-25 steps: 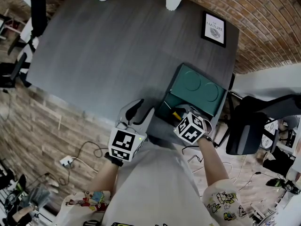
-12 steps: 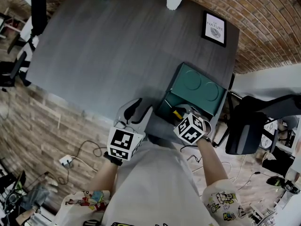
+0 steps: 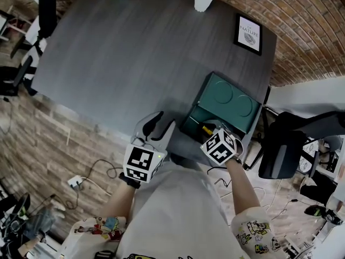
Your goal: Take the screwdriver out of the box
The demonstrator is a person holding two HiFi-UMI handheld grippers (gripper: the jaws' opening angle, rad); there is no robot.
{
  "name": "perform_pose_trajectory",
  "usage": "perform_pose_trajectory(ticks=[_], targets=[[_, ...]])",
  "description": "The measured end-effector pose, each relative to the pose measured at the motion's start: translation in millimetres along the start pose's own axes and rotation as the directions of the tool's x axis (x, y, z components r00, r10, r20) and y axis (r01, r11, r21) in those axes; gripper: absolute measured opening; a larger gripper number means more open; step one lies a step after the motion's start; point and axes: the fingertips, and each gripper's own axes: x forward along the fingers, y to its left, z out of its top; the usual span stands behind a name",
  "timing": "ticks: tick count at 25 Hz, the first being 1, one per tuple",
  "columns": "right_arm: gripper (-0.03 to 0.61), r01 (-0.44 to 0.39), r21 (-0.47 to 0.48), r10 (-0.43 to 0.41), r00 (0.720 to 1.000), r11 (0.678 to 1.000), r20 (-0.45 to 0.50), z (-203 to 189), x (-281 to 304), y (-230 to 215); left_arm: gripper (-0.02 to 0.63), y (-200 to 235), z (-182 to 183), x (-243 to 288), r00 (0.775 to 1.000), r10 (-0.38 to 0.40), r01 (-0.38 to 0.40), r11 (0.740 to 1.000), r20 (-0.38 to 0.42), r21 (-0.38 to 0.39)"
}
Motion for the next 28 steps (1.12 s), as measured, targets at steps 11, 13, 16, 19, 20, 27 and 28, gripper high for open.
perform_pose_trajectory(ticks=[11,13,16,19,20,27,28], targets=[[0.075,0.011,0.036,-0.013,0.999,0.999,0.031,5,-6,-3,0.156,6,7,-1,1.000,0.003,-0.003,1.000,0.012,0.008],[0.075,0.018,0.041,-0.020,0.999,0.999,0.045,7,-9,-3,0.156,7,9,-1,1.000,0.006,-0.006,1.000,0.016,0.012],[0.075,0.023,0.063,-0.027,0.997,0.998,0.066,10,-16,-5,0.156,7,13,-1,1.000,0.008,-0.008,1.000,0.023,0.018],[0.075,0.036,0.072,-0.042,0.995,0.997,0.087,13,-24,-9,0.156,7,19,1,0.999,0.009,-0.010,1.000,0.031,0.025],[0.075,0.041,0.075,-0.048,0.994,0.996,0.095,14,-27,-10,0.156,7,21,1,0.999,0.009,-0.010,1.000,0.033,0.029],[0.075,0.086,0.117,-0.106,0.980,0.989,0.170,21,-53,-20,0.155,3,36,5,0.998,0.003,-0.006,0.999,0.060,0.052],[0.075,0.096,0.124,-0.117,0.976,0.988,0.182,23,-58,-23,0.155,2,38,6,0.998,0.001,-0.005,0.998,0.063,0.055]])
